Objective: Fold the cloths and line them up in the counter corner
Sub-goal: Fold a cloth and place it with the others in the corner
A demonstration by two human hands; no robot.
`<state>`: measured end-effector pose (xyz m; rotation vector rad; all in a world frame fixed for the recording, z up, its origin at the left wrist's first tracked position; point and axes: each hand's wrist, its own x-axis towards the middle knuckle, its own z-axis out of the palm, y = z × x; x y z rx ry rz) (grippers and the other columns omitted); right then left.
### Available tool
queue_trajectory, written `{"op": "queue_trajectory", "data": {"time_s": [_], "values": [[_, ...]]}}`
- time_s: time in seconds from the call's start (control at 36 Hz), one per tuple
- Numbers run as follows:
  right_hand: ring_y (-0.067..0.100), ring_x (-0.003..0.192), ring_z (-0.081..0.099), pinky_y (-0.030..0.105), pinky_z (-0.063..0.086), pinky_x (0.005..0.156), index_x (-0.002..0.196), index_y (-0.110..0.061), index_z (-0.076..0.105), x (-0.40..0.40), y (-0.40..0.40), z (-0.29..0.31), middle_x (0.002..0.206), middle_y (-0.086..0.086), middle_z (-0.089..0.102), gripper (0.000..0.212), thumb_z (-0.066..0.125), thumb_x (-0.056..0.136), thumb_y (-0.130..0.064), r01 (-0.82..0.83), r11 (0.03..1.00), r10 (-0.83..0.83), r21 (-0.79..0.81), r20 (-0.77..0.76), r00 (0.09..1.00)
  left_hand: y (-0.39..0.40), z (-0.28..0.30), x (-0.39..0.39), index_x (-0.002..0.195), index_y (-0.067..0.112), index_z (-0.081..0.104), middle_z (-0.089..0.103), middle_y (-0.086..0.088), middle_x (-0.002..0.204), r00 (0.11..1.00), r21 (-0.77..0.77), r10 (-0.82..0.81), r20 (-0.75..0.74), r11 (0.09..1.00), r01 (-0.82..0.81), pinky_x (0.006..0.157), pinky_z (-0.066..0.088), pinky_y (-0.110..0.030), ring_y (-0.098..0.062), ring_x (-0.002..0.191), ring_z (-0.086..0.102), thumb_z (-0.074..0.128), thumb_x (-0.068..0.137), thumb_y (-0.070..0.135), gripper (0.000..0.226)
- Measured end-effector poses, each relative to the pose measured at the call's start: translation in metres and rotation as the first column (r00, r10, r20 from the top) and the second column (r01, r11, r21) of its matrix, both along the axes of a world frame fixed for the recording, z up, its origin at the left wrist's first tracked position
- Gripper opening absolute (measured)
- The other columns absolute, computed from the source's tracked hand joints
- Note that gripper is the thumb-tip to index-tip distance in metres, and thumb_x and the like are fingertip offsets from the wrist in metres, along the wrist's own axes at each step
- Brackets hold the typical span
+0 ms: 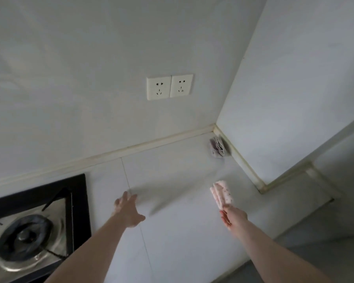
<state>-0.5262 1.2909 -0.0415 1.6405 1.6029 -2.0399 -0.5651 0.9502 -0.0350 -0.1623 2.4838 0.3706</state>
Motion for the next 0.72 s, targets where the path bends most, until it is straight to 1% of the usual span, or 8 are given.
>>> {"op": "queue_trajectory", "data": {"time_s": [0.11, 0.22, 0.31, 0.39, 0.47, 0.53, 0.61, 0.72], "values": [[0.014, 0.062, 0.058, 0.016, 0.046, 0.035, 0.107, -0.006, 0.060, -0.020, 0.018, -0.017, 0.075, 0.008, 0.063, 0.017, 0.069, 0.093, -0.008, 0.014, 1.000, -0.014, 0.026, 0.008, 1.000, 0.004, -0.016, -0.012, 0.160, 0.032, -0.002, -0.018, 0.000, 0.167, 0.998, -0.104, -0.049, 0.044, 0.993, 0.053, 0.115, 0.034, -0.061, -0.045, 0.151, -0.003, 0.078, 0.075, 0.060, 0.121], [0.009, 0.049, 0.057, 0.014, 0.044, 0.035, 0.093, -0.007, 0.059, -0.048, 0.038, -0.027, 0.071, 0.007, 0.061, 0.012, 0.069, 0.094, -0.013, -0.018, 0.992, 0.018, 0.121, 0.003, 1.000, 0.013, -0.011, -0.033, 0.160, 0.026, -0.012, -0.017, -0.011, 0.167, 0.980, -0.253, -0.168, 0.111, 0.948, 0.191, 0.118, 0.033, -0.050, -0.049, 0.150, 0.011, 0.077, 0.073, 0.065, 0.130], [0.019, 0.054, 0.063, 0.033, 0.058, 0.056, 0.090, -0.003, 0.064, -0.070, 0.057, -0.035, 0.074, 0.012, 0.065, 0.028, 0.073, 0.089, -0.030, -0.139, 0.950, 0.121, 0.280, 0.081, 0.989, 0.022, -0.012, -0.047, 0.160, 0.026, -0.012, -0.014, -0.013, 0.166, 0.978, -0.310, -0.179, 0.104, 0.929, 0.203, 0.112, 0.041, -0.046, -0.050, 0.147, 0.020, 0.081, 0.069, 0.065, 0.136], [0.039, 0.098, 0.067, 0.047, 0.056, 0.089, 0.121, -0.004, 0.064, -0.088, 0.074, -0.035, 0.111, 0.021, 0.068, 0.056, 0.073, 0.082, -0.043, -0.416, 0.655, 0.281, 0.630, 0.307, 0.909, 0.027, -0.018, -0.054, 0.159, 0.026, -0.015, -0.017, -0.014, 0.166, 0.980, -0.309, -0.163, 0.117, 0.931, 0.192, 0.112, 0.042, -0.049, -0.052, 0.147, 0.018, 0.084, 0.068, 0.062, 0.140], [0.037, 0.113, 0.060, 0.043, 0.052, 0.095, 0.122, -0.018, 0.062, -0.100, 0.068, -0.016, 0.120, 0.014, 0.062, 0.065, 0.057, 0.083, -0.070, -0.452, 0.347, 0.448, 0.822, 0.279, 0.850, 0.029, -0.020, -0.056, 0.159, 0.025, -0.015, -0.015, -0.017, 0.166, 0.976, -0.323, -0.181, 0.118, 0.923, 0.210, 0.112, 0.041, -0.048, -0.050, 0.147, 0.022, 0.084, 0.067, 0.063, 0.141], [0.033, 0.123, 0.051, 0.042, 0.044, 0.104, 0.124, -0.017, 0.061, -0.108, 0.067, -0.015, 0.127, 0.012, 0.058, 0.055, 0.049, 0.089, -0.058, -0.496, 0.112, 0.587, 0.861, 0.346, 0.732, 0.030, -0.021, -0.057, 0.159, 0.021, -0.017, -0.012, -0.023, 0.165, 0.972, -0.347, -0.210, 0.104, 0.908, 0.234, 0.115, 0.037, -0.045, -0.046, 0.146, 0.028, 0.081, 0.066, 0.068, 0.143], [0.029, 0.141, 0.035, 0.040, 0.035, 0.114, 0.146, -0.012, 0.042, -0.121, 0.068, -0.011, 0.148, 0.011, 0.039, 0.060, 0.060, 0.091, -0.026, -0.649, -0.081, 0.667, 0.756, 0.525, 0.529, 0.029, -0.026, -0.059, 0.158, 0.019, -0.019, -0.012, -0.026, 0.164, 0.972, -0.355, -0.210, 0.100, 0.906, 0.233, 0.117, 0.036, -0.042, -0.046, 0.146, 0.030, 0.081, 0.061, 0.072, 0.149], [0.030, 0.144, 0.031, 0.039, 0.036, 0.113, 0.119, -0.010, 0.057, -0.148, 0.074, -0.022, 0.146, 0.010, 0.039, 0.029, 0.051, 0.092, -0.018, -0.662, -0.338, 0.644, 0.669, 0.677, 0.356, 0.029, -0.028, -0.061, 0.158, 0.024, -0.019, -0.013, -0.020, 0.165, 0.974, -0.341, -0.204, 0.099, 0.913, 0.226, 0.110, 0.046, -0.044, -0.051, 0.145, 0.025, 0.085, 0.056, 0.070, 0.152]]}}
